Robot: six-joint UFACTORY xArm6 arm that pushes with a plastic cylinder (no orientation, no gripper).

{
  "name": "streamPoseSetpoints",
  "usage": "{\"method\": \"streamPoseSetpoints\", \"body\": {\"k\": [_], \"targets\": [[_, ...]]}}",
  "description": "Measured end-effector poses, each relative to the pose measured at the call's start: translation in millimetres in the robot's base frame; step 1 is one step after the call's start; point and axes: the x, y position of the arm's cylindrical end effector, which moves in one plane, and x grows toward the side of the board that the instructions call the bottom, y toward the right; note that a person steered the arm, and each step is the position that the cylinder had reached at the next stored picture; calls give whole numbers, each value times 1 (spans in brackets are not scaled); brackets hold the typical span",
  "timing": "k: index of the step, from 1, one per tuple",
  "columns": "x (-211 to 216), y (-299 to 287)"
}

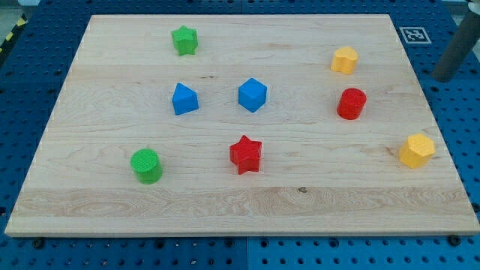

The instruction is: Move the yellow hexagon to the right side of the red circle

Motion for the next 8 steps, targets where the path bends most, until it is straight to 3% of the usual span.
{"method": "streamPoseSetpoints", "body": {"k": [8], "targets": [[143,-1]]}}
